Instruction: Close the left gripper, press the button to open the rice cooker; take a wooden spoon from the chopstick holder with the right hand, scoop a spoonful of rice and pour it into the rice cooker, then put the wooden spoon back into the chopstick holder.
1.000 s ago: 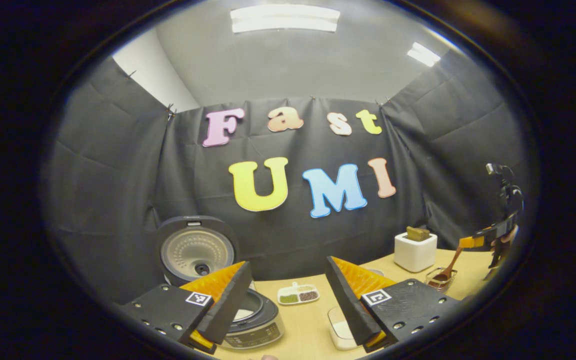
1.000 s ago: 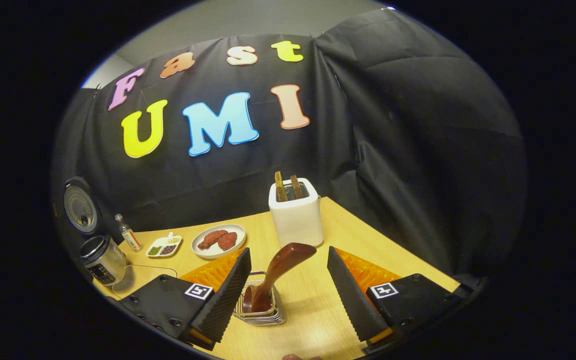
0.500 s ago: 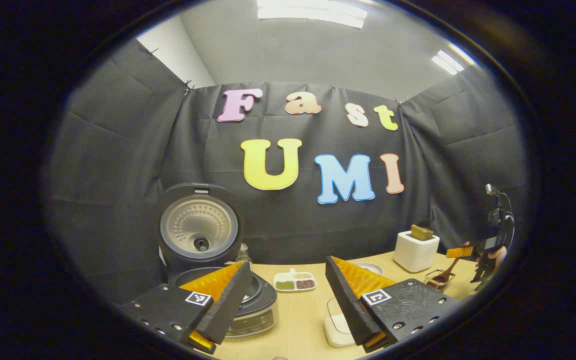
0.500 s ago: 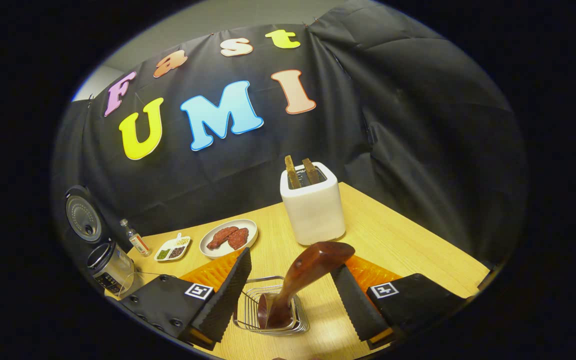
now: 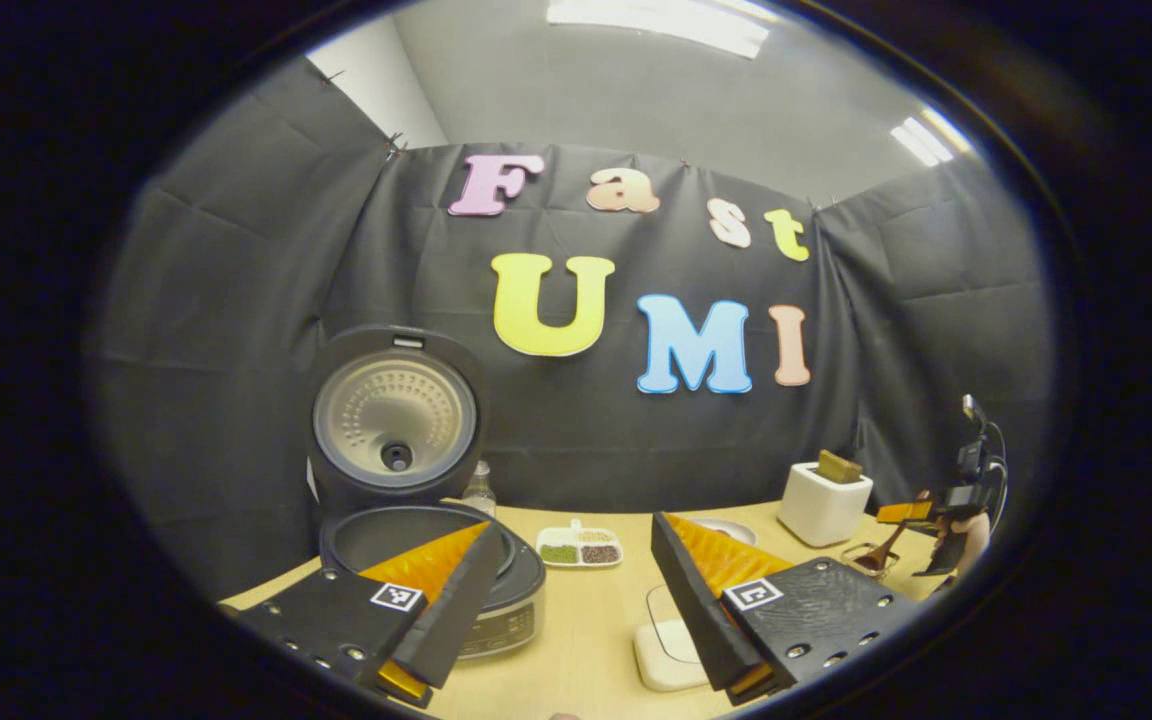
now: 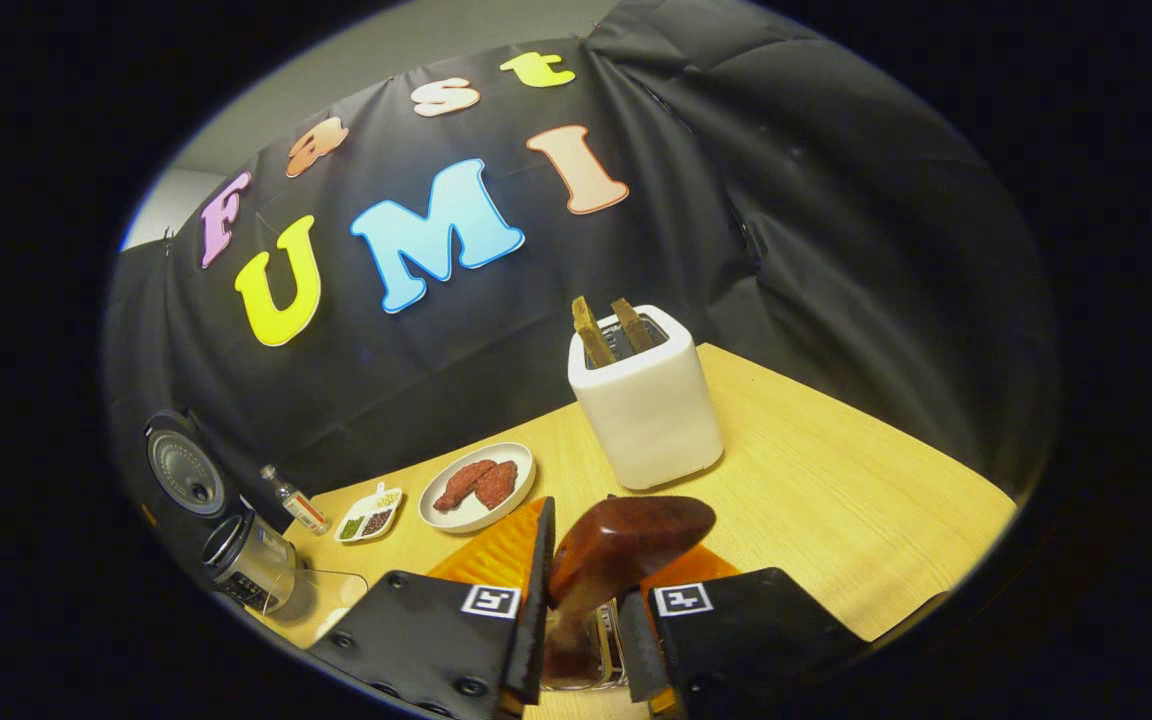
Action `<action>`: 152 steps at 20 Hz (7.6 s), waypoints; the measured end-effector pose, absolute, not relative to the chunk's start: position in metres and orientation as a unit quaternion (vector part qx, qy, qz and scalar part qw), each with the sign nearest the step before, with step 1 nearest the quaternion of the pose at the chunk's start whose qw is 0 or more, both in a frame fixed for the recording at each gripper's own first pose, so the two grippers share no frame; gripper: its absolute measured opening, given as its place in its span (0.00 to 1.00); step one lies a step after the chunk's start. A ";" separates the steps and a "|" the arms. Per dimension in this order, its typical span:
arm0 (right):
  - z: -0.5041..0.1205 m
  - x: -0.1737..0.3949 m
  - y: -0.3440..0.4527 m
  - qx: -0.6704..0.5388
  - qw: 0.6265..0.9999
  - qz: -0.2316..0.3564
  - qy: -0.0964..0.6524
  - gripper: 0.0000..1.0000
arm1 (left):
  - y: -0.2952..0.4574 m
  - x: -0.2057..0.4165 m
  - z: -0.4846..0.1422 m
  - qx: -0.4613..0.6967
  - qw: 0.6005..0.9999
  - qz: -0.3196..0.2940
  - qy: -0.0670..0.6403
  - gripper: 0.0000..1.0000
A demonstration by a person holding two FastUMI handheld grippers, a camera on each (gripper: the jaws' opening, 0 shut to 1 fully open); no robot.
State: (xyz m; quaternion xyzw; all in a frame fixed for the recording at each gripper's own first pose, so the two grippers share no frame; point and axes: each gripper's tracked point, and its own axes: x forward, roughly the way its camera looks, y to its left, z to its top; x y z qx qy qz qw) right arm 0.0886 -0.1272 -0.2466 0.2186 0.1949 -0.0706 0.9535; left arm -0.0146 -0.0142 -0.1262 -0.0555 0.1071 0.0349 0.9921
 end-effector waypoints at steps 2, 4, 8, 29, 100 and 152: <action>-0.236 0.076 -0.128 0.243 0.951 -0.069 0.179 0.28 | -0.016 -0.015 -0.130 -0.056 0.992 0.036 0.109 0.92; -0.232 0.086 -0.123 0.243 0.952 -0.064 0.172 0.27 | -0.021 -0.017 -0.127 -0.069 0.991 0.027 0.107 0.92; -0.216 0.084 -0.110 0.214 0.961 -0.061 0.164 0.27 | -0.007 -0.024 -0.124 -0.077 0.992 0.038 0.095 0.92; -0.119 0.094 0.074 0.135 0.981 0.074 0.118 0.27 | 0.045 -0.071 -0.151 -0.140 0.985 0.054 0.083 0.94; -0.237 0.094 0.068 0.575 0.775 0.039 0.260 0.26 | 0.031 -0.085 -0.181 -0.155 0.979 0.046 0.126 0.93; -0.115 0.223 0.411 0.251 0.922 0.237 0.174 0.26 | 0.187 -0.124 -0.192 -0.169 0.967 0.153 0.110 0.93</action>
